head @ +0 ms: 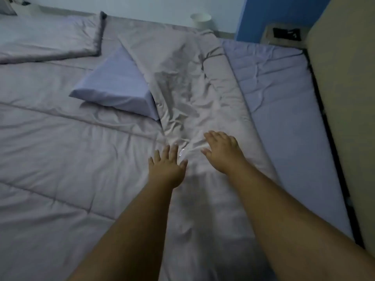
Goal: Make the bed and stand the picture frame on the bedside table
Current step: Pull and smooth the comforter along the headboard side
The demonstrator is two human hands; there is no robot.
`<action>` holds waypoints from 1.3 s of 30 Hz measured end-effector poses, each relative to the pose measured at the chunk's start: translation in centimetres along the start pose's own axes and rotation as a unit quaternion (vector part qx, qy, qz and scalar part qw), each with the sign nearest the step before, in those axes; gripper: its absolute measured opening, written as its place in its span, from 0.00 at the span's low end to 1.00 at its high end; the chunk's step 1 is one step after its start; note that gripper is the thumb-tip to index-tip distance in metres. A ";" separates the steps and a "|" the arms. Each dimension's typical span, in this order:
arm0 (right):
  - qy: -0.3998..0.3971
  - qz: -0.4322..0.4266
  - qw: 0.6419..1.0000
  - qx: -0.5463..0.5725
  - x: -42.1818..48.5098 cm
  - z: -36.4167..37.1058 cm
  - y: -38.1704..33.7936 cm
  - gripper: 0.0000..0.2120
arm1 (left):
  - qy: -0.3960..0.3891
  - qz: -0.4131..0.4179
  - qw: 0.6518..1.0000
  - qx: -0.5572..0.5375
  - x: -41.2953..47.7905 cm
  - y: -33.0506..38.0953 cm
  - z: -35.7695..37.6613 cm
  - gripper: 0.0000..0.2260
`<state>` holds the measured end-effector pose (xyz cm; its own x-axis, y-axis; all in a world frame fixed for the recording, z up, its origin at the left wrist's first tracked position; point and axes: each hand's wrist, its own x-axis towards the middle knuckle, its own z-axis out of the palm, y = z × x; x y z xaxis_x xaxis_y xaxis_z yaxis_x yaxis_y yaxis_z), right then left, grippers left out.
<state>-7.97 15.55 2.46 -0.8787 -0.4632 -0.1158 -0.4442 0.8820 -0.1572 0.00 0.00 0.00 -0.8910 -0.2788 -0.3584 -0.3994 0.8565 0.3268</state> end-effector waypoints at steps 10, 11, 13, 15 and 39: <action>-0.060 0.025 0.997 -0.031 4.9 7.7 2.5 0.29 | -0.008 -0.019 0.999 -0.039 5.7 -1.2 6.5 0.29; -0.061 0.027 0.997 -0.028 5.0 8.3 2.7 0.29 | -0.006 -0.018 0.999 -0.045 6.2 -1.4 7.2 0.29; -0.062 0.029 0.997 -0.019 5.0 9.5 3.1 0.29 | 0.006 -0.010 0.999 -0.053 6.9 -1.8 8.3 0.32; -0.064 0.031 0.997 -0.008 4.8 10.8 3.6 0.29 | 0.018 -0.004 0.998 -0.063 7.0 -1.9 9.2 0.30; -0.029 0.036 0.996 0.074 -1.1 7.4 3.3 0.12 | -0.045 0.046 0.978 -0.198 1.0 0.6 5.9 0.14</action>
<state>-7.20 18.30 -5.15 -0.8940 -0.4074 -0.1868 -0.3463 0.8925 -0.2890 0.17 2.77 -5.29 -0.9112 -0.1539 -0.3822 -0.3873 0.6361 0.6674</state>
